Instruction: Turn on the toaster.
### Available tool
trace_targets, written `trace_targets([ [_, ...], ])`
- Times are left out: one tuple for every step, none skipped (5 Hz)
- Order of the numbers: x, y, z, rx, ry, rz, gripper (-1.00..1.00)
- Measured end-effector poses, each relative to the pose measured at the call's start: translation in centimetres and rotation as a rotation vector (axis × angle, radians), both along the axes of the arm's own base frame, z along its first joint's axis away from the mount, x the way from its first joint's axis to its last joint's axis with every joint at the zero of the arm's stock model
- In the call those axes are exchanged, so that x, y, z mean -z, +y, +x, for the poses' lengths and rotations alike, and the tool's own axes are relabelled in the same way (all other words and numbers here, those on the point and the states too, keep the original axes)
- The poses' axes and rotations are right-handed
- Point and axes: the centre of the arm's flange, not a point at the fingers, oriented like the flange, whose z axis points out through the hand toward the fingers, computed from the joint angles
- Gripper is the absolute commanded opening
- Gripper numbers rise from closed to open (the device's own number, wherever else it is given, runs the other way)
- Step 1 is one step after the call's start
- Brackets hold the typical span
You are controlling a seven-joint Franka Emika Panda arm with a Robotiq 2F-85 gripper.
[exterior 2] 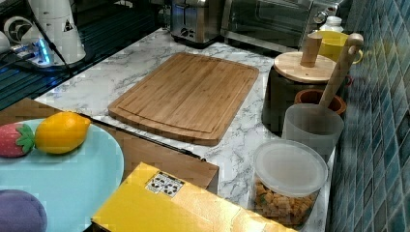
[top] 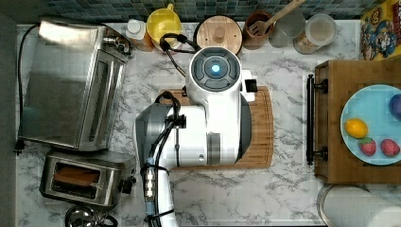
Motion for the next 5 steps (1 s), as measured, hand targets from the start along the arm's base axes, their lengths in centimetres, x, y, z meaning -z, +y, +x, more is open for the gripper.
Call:
trace_targets([
  [0.3,0.2,-0.1,-0.003,0.006,0.003,-1.00],
  [0.9,0.4,-0.2,-0.038,0.008,0.003,-1.00],
  [1.8,0.5,-0.9,-0.106,-0.016,0.009,-1.00],
  [2.4,1.5,-2.3,-0.159,-0.054,0.040,-1.00],
  [2.5,3.4,-4.3,-0.199,-0.065,0.076,-1.00],
])
